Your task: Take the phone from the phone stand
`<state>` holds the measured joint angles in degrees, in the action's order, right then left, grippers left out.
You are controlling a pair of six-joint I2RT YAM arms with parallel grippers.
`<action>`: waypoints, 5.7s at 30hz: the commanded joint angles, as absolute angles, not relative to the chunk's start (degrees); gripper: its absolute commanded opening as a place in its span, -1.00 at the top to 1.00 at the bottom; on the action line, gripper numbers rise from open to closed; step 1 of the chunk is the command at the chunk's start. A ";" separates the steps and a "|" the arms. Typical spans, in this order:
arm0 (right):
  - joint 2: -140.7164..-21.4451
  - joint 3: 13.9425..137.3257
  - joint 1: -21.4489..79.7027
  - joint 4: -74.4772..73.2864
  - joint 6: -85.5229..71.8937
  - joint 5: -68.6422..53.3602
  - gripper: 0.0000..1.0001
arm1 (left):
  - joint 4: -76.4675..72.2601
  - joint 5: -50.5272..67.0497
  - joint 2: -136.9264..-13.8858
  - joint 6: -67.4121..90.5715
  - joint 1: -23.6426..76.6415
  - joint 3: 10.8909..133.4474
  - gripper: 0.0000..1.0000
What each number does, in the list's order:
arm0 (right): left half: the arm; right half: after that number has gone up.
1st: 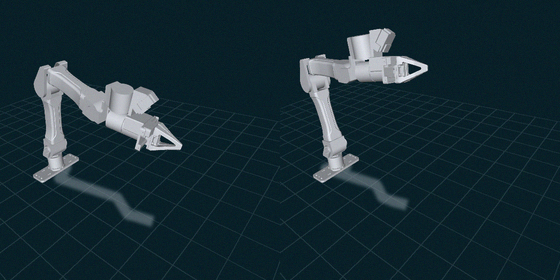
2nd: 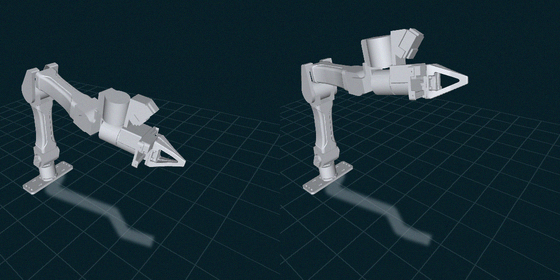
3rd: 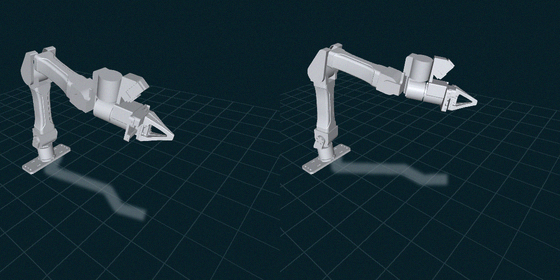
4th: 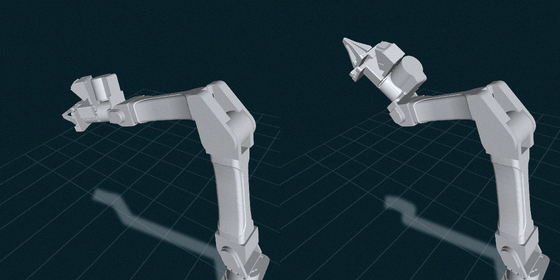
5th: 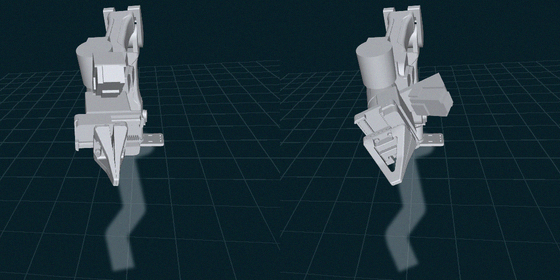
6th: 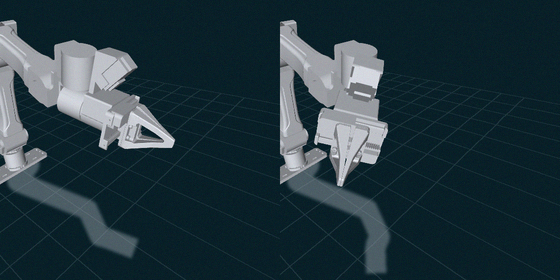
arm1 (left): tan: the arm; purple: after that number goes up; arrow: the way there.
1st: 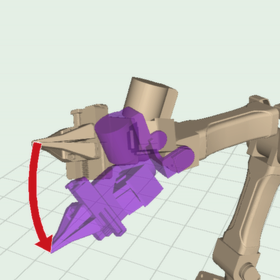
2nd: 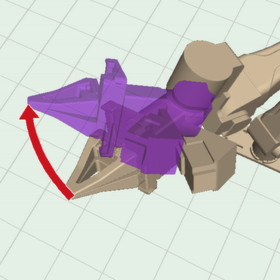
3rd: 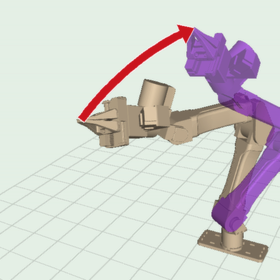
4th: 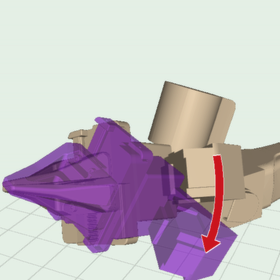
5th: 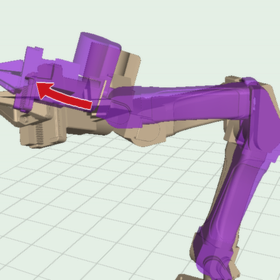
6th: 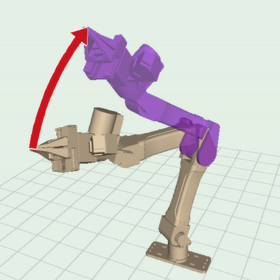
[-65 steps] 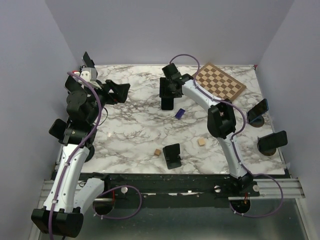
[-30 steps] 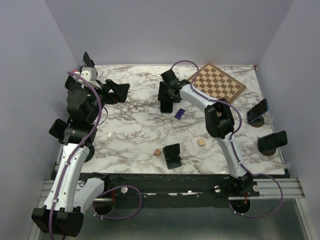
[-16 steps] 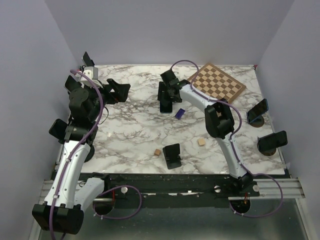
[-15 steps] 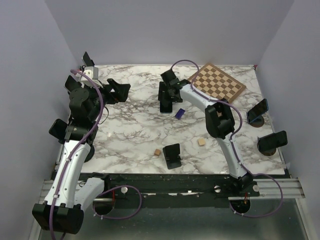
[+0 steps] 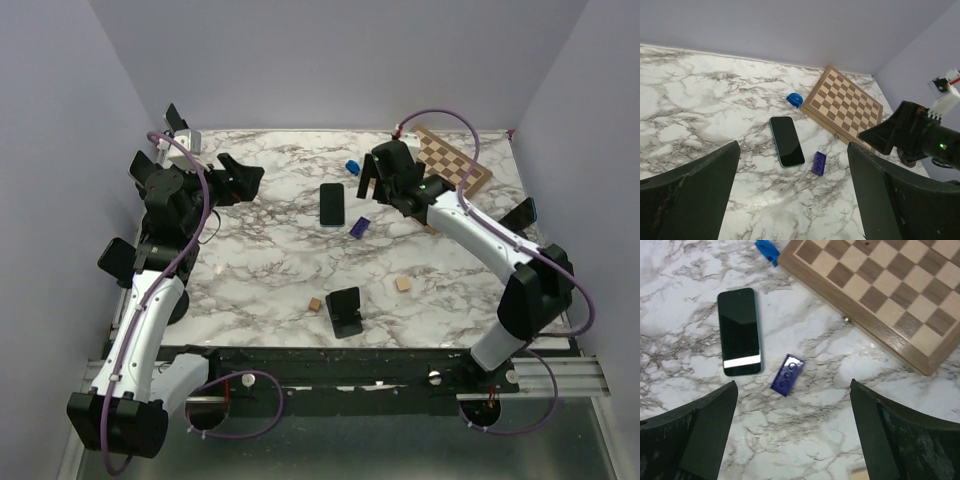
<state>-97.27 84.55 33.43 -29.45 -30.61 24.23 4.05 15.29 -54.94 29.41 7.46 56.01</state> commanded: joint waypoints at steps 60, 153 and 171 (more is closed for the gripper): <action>-87.44 82.80 -24.90 -39.55 -6.80 -0.89 -0.80 | 5.33 15.13 -42.72 11.57 32.54 59.20 -0.97; -84.18 76.40 33.35 -24.13 -30.65 -31.28 0.99 | -1.44 17.24 -56.08 -8.58 38.94 49.71 -0.97; -76.07 75.14 34.88 -19.96 -34.73 -27.42 0.99 | 6.59 21.01 -64.34 -5.72 39.86 56.42 -0.98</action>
